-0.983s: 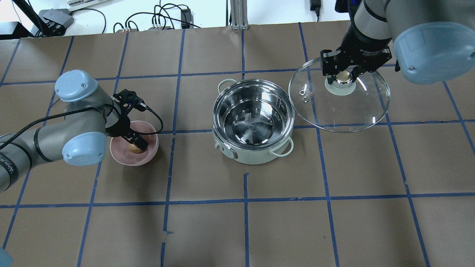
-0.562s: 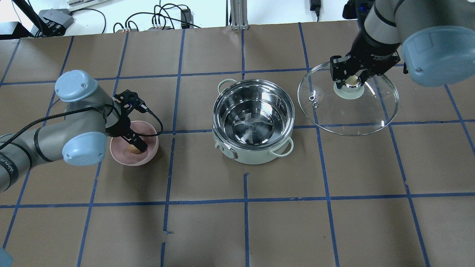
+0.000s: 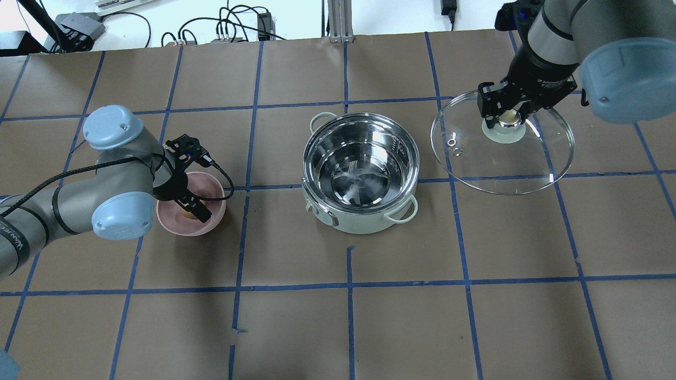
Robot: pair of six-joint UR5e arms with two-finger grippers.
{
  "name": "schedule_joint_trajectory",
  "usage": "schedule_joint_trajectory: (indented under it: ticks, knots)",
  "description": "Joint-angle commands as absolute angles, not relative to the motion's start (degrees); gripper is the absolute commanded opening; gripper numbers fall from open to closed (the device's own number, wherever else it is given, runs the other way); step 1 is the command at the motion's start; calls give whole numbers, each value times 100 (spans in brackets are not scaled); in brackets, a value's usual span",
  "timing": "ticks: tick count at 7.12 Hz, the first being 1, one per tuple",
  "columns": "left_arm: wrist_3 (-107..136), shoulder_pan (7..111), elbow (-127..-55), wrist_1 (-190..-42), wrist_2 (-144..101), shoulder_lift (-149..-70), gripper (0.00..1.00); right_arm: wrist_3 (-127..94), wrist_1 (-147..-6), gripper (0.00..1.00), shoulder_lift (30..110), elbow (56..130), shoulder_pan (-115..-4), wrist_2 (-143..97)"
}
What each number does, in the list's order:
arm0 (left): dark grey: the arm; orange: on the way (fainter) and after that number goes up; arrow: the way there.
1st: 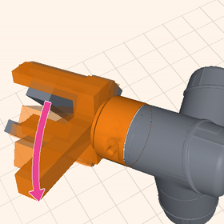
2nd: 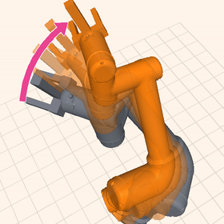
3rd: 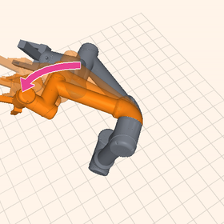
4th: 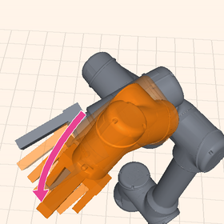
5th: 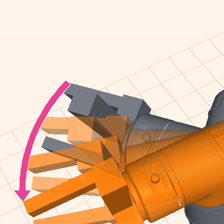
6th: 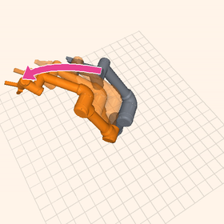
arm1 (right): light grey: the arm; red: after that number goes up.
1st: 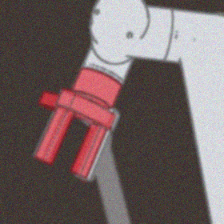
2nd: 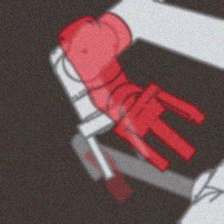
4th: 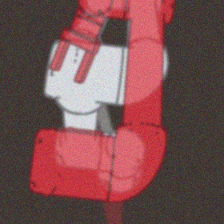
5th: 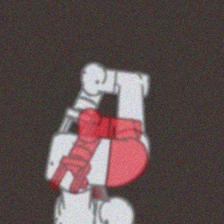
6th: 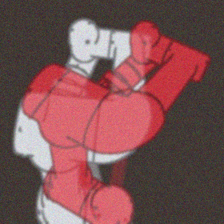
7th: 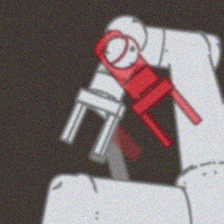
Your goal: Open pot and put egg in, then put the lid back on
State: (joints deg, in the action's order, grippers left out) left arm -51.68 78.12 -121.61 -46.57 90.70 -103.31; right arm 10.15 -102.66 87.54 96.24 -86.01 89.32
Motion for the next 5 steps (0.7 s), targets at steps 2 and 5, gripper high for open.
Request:
schedule_joint_trajectory:
  ticks: [2, 5]
  knots:
    - [-5150, 7813, -12296, -4632, 9062, -10336, 100, 1090, -10327, 18, 8754, 9772, -8596, 8939]
    - [-5116, 7813, -12314, -4614, 9000, -10353, 88, 1081, -10511, 18, 8780, 9887, -8491, 8956]
